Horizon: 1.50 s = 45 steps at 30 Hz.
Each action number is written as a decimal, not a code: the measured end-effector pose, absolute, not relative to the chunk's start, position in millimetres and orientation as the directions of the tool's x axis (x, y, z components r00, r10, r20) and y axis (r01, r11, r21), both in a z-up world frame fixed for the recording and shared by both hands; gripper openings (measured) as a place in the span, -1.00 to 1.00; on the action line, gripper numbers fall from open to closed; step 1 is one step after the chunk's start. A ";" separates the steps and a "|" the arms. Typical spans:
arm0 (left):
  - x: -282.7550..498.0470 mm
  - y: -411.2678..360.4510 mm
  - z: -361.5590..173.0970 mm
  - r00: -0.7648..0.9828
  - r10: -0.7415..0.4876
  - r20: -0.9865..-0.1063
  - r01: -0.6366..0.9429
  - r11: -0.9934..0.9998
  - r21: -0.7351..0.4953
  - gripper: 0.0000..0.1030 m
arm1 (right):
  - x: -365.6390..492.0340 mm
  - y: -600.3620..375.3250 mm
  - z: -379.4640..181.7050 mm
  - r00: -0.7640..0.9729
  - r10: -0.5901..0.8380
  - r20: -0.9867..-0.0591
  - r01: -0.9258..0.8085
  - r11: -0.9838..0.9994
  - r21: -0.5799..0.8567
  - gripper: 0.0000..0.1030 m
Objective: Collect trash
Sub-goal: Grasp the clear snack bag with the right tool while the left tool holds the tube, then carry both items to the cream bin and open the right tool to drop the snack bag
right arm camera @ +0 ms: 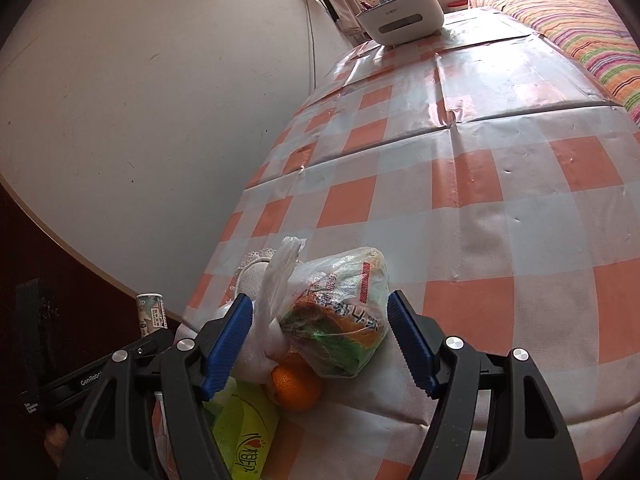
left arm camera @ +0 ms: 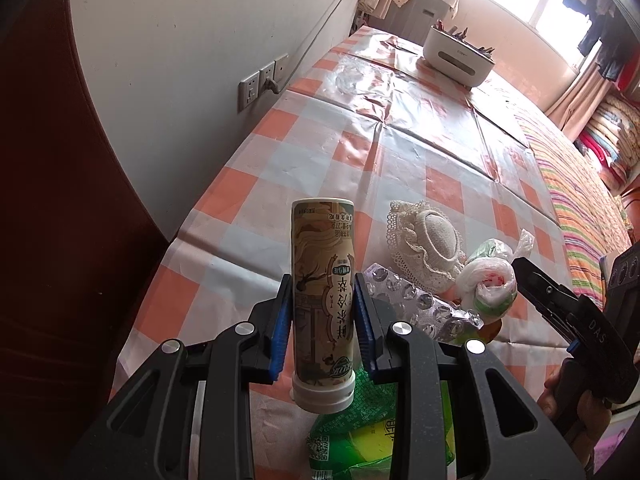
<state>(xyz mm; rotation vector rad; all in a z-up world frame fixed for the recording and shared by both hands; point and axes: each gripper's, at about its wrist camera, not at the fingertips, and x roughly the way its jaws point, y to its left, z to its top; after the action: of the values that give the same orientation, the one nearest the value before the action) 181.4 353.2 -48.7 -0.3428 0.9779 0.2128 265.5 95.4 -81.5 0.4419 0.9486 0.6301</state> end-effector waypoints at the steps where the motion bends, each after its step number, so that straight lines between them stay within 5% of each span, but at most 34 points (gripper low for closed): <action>1: 181.2 352.8 -47.8 0.547 0.020 -0.837 -0.325 0.926 -0.190 -0.45 | 268.4 96.6 -82.6 0.430 0.662 -0.614 -0.292 0.745 0.599 0.32; 11: 183.3 345.0 -45.7 0.559 0.003 -0.829 -0.302 0.932 -0.200 -0.45 | 282.8 113.2 -99.3 0.363 0.694 -0.622 -0.227 0.713 0.663 0.47; 16: 181.6 346.2 -44.6 0.564 -0.001 -0.826 -0.301 0.931 -0.207 -0.45 | 278.7 107.4 -100.9 0.365 0.714 -0.597 -0.250 0.693 0.676 0.03; 45: 161.5 291.9 -13.1 0.704 -0.149 -0.695 -0.134 0.933 -0.335 -0.46 | 173.9 -33.9 -57.7 0.640 0.577 -0.506 -0.205 0.764 0.612 -0.01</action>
<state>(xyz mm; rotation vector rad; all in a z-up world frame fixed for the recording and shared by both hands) 161.5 291.9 -13.1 -0.3790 0.7954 -0.0086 173.9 -33.9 -57.7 0.5425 0.7518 0.4718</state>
